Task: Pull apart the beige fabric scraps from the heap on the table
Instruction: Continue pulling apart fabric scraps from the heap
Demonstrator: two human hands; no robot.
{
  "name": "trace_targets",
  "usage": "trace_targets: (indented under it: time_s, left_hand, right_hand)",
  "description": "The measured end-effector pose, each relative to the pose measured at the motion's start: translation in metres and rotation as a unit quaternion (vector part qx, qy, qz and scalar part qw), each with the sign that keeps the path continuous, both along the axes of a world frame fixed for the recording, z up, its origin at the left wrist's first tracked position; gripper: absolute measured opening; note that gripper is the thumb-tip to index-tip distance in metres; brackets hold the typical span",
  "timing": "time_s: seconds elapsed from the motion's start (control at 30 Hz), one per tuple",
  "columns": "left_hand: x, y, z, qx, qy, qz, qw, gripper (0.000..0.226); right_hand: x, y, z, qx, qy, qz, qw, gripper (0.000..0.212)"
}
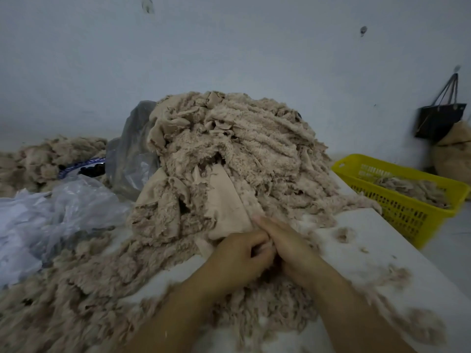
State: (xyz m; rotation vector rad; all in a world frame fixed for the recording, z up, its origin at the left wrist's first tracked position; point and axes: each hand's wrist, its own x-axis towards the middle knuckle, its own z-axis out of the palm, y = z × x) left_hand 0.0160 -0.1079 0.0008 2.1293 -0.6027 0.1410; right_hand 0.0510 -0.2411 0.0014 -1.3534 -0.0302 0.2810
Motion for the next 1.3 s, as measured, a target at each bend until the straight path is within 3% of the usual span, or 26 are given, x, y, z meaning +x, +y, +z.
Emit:
trace_targets:
  time_s: [0.13, 0.23, 0.3, 0.37, 0.43, 0.47, 0.53, 0.6, 0.63, 0.67, 0.7, 0.77, 0.87, 0.93, 0.97, 1.03, 1.1, 1.17, 1.27, 1.3]
  left_hand:
    - [-0.001, 0.004, 0.002, -0.010, 0.056, -0.051, 0.997, 0.044]
    - [0.000, 0.006, 0.002, -0.023, 0.111, -0.031, 0.993, 0.044]
    - [0.003, 0.010, 0.003, 0.001, 0.134, -0.015, 0.991, 0.047]
    - [0.007, 0.017, 0.001, 0.097, 0.133, 0.019, 0.986, 0.049]
    - [0.013, 0.023, -0.001, 0.178, 0.079, 0.106, 0.975, 0.044]
    - [0.017, 0.026, -0.002, 0.160, 0.058, 0.165, 0.972, 0.040]
    - [0.023, 0.039, 0.000, -0.020, 0.061, 0.302, 0.951, 0.036]
    - [0.029, 0.063, 0.007, -0.272, 0.072, 0.425, 0.860, 0.045]
    - [0.029, 0.075, 0.007, -0.366, 0.079, 0.453, 0.809, 0.048]
    - [0.029, 0.082, 0.006, -0.405, 0.085, 0.460, 0.786, 0.049]
    - [0.028, 0.082, 0.005, -0.383, 0.082, 0.453, 0.801, 0.049]
    - [0.025, 0.064, 0.004, -0.287, 0.054, 0.397, 0.870, 0.047]
    - [0.015, 0.030, 0.010, -0.192, 0.025, 0.249, 0.949, 0.041]
    - [0.008, 0.017, 0.013, -0.189, 0.070, 0.167, 0.965, 0.037]
    - [0.005, 0.013, 0.014, -0.229, 0.121, 0.134, 0.957, 0.035]
    - [0.006, 0.012, 0.018, -0.376, 0.260, 0.083, 0.886, 0.035]
    - [0.012, 0.020, 0.019, -0.530, 0.347, 0.050, 0.772, 0.043]
    - [0.019, 0.026, 0.020, -0.618, 0.365, 0.040, 0.695, 0.043]
    - [0.022, 0.029, 0.020, -0.678, 0.366, 0.068, 0.634, 0.026]
    - [0.026, 0.035, 0.020, -0.718, 0.349, 0.081, 0.597, 0.018]
  right_hand:
    - [0.005, -0.003, 0.002, 0.055, 0.023, -0.071, 0.996, 0.017]
    - [0.007, 0.001, 0.003, 0.114, 0.036, -0.121, 0.985, 0.019]
    - [0.009, -0.002, 0.008, 0.213, 0.070, -0.139, 0.965, 0.030]
    - [0.011, -0.011, 0.013, 0.331, 0.102, -0.154, 0.926, 0.033]
    - [0.015, -0.020, 0.016, 0.407, 0.125, -0.190, 0.885, 0.028]
    - [0.015, -0.022, 0.015, 0.414, 0.127, -0.187, 0.881, 0.026]
    - [0.012, -0.025, 0.015, 0.367, 0.118, -0.151, 0.910, 0.027]
    - [0.012, -0.031, 0.011, 0.290, 0.097, -0.139, 0.942, 0.028]
    - [0.013, -0.034, 0.010, 0.262, 0.080, -0.126, 0.953, 0.025]
    - [0.013, -0.037, 0.011, 0.256, 0.076, -0.092, 0.959, 0.021]
    - [0.013, -0.038, 0.013, 0.269, 0.086, -0.062, 0.957, 0.021]
    - [0.014, -0.033, 0.015, 0.282, 0.090, -0.045, 0.954, 0.029]
    - [0.001, -0.019, 0.016, 0.219, 0.046, 0.027, 0.974, 0.035]
    - [-0.009, -0.012, 0.014, 0.122, -0.001, 0.094, 0.988, 0.031]
    - [-0.014, -0.010, 0.013, 0.065, -0.021, 0.131, 0.989, 0.027]
    - [-0.020, -0.005, 0.015, -0.002, -0.039, 0.199, 0.979, 0.023]
    - [-0.024, -0.003, 0.017, -0.002, -0.027, 0.249, 0.968, 0.021]
    - [-0.025, -0.002, 0.019, -0.011, -0.023, 0.279, 0.960, 0.021]
    - [-0.026, -0.001, 0.019, -0.016, -0.032, 0.302, 0.953, 0.032]
    - [-0.026, -0.003, 0.021, 0.012, -0.033, 0.288, 0.957, 0.032]
